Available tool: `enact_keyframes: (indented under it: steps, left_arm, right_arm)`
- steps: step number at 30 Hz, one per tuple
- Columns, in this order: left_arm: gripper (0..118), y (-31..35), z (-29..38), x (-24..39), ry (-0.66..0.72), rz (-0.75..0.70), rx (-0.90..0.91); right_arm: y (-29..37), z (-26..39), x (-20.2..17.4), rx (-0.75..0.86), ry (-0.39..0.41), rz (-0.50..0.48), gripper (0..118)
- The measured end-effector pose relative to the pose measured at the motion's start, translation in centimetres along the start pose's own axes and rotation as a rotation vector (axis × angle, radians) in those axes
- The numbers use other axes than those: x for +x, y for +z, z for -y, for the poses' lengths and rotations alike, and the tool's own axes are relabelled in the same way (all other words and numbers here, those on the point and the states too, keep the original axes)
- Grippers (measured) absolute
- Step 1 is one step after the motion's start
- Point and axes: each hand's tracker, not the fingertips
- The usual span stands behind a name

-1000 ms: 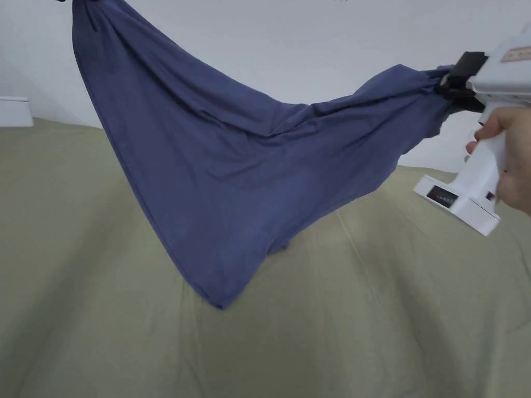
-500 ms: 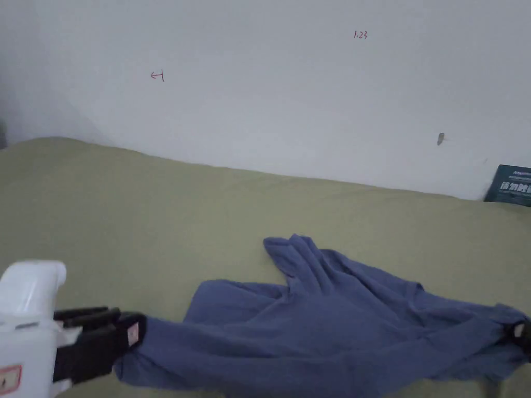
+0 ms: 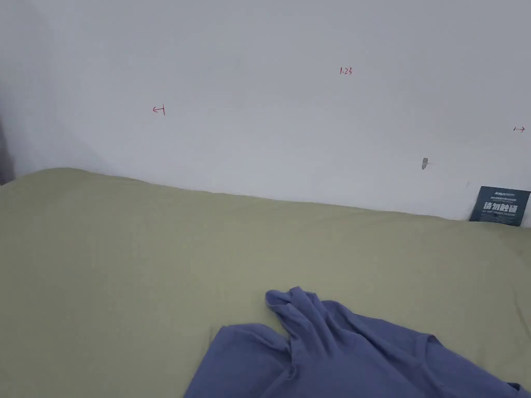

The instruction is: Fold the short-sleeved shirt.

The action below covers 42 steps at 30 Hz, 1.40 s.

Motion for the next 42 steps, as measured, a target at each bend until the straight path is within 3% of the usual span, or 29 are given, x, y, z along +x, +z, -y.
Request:
enact_keyframes:
  steps: [1, 3, 4, 5, 6, 7, 10, 12, 14, 17, 19, 20, 21, 22, 23, 24, 26, 29, 35, 39, 42]
  left_arm:
    - [7, -0.2, 0.0, 0.3, -0.002, -0.004, -0.013]
    - [12, 0.3, -0.2, 1.4, 0.002, -0.037, 0.021]
    - [19, 0.9, -0.4, 2.0, -0.018, -0.056, 0.053]
    - [43, 1.9, -0.7, 3.0, -0.05, -0.108, 0.102]
    - [74, 3.0, -0.6, 4.3, -0.096, -0.128, 0.17]
    - [99, 4.1, -0.8, 5.3, -0.143, -0.128, 0.235]
    - [102, 6.7, -1.9, 9.8, -0.353, -0.147, 0.368]
    - [102, 6.4, -2.4, 13.8, -0.475, -0.201, 0.413]
    - [102, 4.8, -2.7, 15.3, -0.555, -0.244, 0.441]
    - [102, 2.9, -1.3, 18.8, -0.585, -0.315, 0.508]
    - [98, 1.8, 0.2, 20.0, -0.57, -0.33, 0.504]
    - [87, 1.9, 1.2, 20.4, -0.558, -0.326, 0.494]
    - [61, 2.0, 2.5, 20.5, -0.549, -0.315, 0.491]
    - [10, 2.1, 3.8, 20.6, -0.559, -0.288, 0.494]
    - [0, 2.0, 5.1, 20.4, -0.573, -0.281, 0.491]
    - [0, 1.8, 6.4, 20.2, -0.578, -0.293, 0.503]
    - [0, 2.2, 8.7, 19.3, -0.549, -0.295, 0.543]
    - [0, 2.3, 10.6, 17.5, -0.548, -0.318, 0.451]
    - [0, 6.1, 8.4, 12.3, -0.433, -0.299, 0.401]
    - [0, 6.9, 4.5, 7.4, -0.409, -0.253, 0.329]
    - [0, 5.5, 2.8, 5.3, -0.357, -0.329, 0.252]
  right_arm:
    - [0.3, 0.1, -0.2, 0.007, 0.006, -0.001, 28]
    - [1.8, 0.1, -0.8, 0.04, 0.034, 0.014, 35]
    - [2.9, 0.0, -1.4, 0.076, 0.076, 0.034, 52]
    - [4.5, 0.0, -2.2, 0.116, 0.132, 0.055, 79]
    - [6.6, 0.3, -3.2, 0.175, 0.202, 0.045, 92]
    - [8.5, 0.6, -4.1, 0.237, 0.265, 0.05, 94]
    - [14.3, 2.7, -8.8, 0.348, 0.421, 0.118, 101]
    - [17.7, 5.1, -11.6, 0.381, 0.487, 0.076, 102]
    - [20.0, 7.7, -13.3, 0.402, 0.481, 0.033, 102]
    - [21.2, 11.6, -14.6, 0.383, 0.436, 0.057, 102]
    - [21.6, 14.3, -15.0, 0.367, 0.423, 0.073, 102]
    - [21.8, 15.7, -15.0, 0.363, 0.425, 0.071, 99]
    - [22.1, 17.1, -14.9, 0.358, 0.433, 0.068, 86]
    - [22.5, 18.3, -14.9, 0.358, 0.444, 0.071, 51]
    - [22.6, 19.5, -14.7, 0.368, 0.474, 0.083, 11]
    - [22.6, 20.5, -14.6, 0.379, 0.499, 0.109, 1]
    - [23.2, 23.0, -14.3, 0.438, 0.486, 0.17, 1]
    - [23.3, 24.5, -13.7, 0.355, 0.537, 0.064, 1]
    - [23.9, 23.5, -13.5, 0.349, 0.519, 0.034, 1]
    - [24.1, 21.8, -13.1, 0.349, 0.445, -0.013, 1]
    - [23.8, 20.9, -13.1, 0.348, 0.443, -0.022, 1]
